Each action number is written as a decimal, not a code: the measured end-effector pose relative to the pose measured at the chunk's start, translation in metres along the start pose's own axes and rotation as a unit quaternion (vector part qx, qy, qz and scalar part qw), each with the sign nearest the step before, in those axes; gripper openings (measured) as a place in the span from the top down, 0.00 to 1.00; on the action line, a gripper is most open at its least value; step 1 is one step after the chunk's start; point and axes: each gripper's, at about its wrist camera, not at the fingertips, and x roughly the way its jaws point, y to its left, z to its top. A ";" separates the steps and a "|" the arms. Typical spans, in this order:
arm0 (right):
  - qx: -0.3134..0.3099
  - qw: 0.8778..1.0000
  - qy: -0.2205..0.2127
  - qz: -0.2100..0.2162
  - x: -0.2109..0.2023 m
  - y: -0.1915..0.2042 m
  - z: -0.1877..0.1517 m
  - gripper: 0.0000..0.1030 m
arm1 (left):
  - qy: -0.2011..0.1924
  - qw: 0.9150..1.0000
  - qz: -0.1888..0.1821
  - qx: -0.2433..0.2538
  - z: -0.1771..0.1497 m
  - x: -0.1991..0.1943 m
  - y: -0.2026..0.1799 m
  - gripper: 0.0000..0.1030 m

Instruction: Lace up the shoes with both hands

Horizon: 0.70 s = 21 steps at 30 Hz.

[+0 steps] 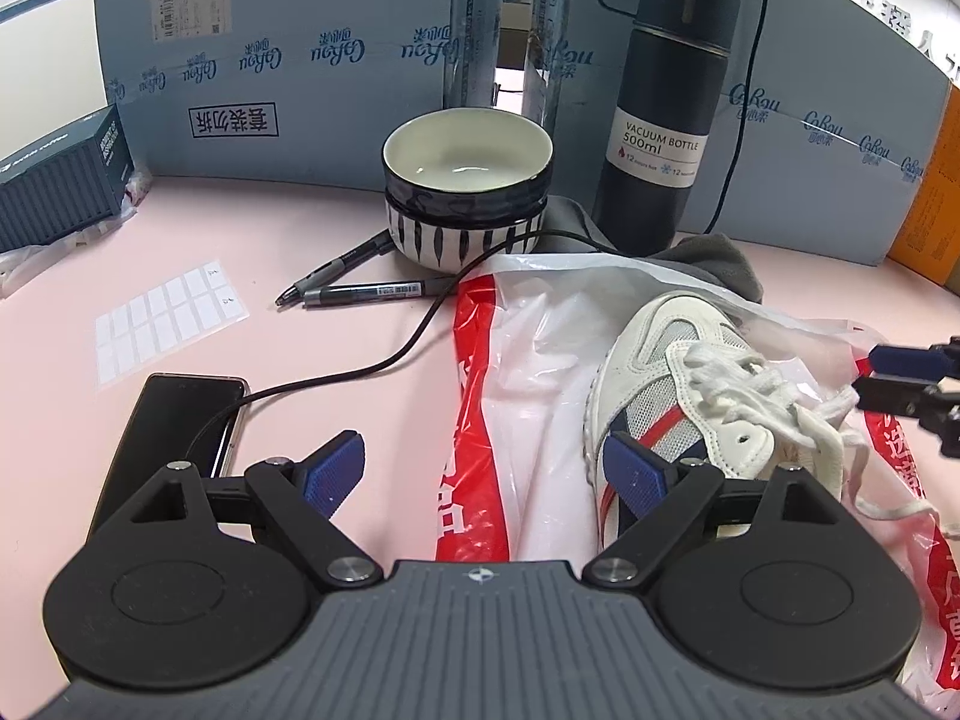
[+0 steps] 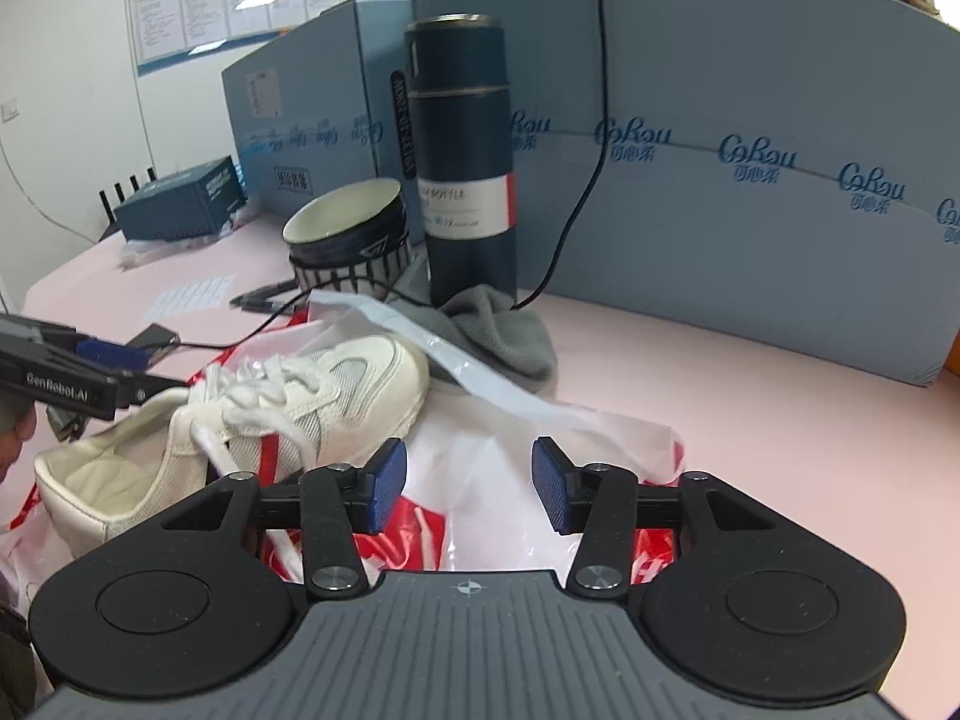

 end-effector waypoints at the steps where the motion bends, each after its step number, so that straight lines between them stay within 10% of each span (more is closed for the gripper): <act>1: -0.001 1.000 0.004 0.002 0.002 0.001 0.000 0.57 | -0.002 1.000 0.000 0.000 0.000 -0.001 0.000 0.17; 8: -0.055 0.998 0.011 -0.002 -0.011 0.011 -0.002 0.60 | 0.000 1.000 0.010 -0.013 -0.003 -0.003 0.006 0.17; 11: -0.071 0.997 0.026 0.001 -0.007 0.018 -0.004 0.81 | 0.002 1.000 0.009 -0.012 -0.005 -0.003 0.004 0.17; 21: -0.068 0.994 0.080 0.013 0.034 0.028 -0.020 0.81 | 0.004 1.000 0.015 -0.003 -0.008 -0.007 0.002 0.17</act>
